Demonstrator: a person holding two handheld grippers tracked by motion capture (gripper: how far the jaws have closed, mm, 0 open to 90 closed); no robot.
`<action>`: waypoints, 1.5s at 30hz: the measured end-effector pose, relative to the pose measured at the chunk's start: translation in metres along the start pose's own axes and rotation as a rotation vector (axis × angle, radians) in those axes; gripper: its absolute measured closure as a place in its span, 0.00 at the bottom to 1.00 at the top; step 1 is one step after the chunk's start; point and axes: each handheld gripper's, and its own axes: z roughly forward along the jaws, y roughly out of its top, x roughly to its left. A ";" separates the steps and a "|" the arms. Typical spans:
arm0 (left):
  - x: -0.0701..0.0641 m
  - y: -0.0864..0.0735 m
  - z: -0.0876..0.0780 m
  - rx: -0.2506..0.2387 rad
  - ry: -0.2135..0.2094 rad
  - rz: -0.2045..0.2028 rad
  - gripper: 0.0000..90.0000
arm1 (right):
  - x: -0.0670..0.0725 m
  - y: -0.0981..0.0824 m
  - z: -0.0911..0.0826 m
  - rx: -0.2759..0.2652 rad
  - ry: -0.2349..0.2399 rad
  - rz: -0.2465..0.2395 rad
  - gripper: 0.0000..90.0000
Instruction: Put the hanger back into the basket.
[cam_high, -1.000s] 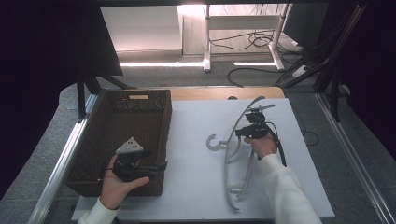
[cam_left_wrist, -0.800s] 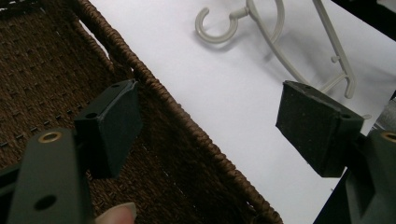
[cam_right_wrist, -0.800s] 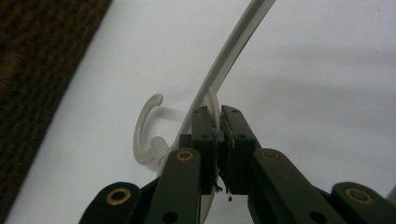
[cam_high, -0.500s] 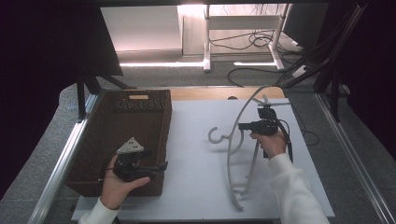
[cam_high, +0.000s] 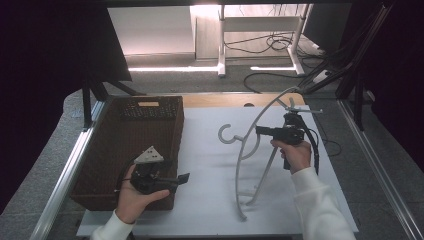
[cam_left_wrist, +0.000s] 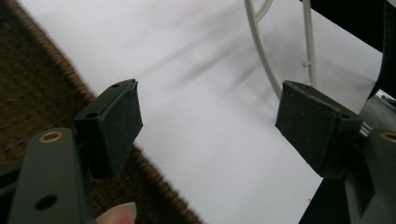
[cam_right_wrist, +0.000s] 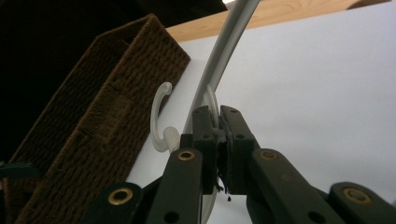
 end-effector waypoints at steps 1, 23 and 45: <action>-0.001 0.001 0.002 0.002 -0.003 0.001 0.25 | 0.000 0.000 -0.001 -0.006 0.009 -0.002 0.95; -0.014 0.022 0.037 0.024 -0.069 0.007 0.28 | 0.000 -0.005 -0.009 -0.082 0.158 0.020 0.95; -0.028 0.052 0.105 0.042 -0.197 -0.035 0.40 | 0.003 -0.009 -0.017 -0.102 0.230 0.018 0.95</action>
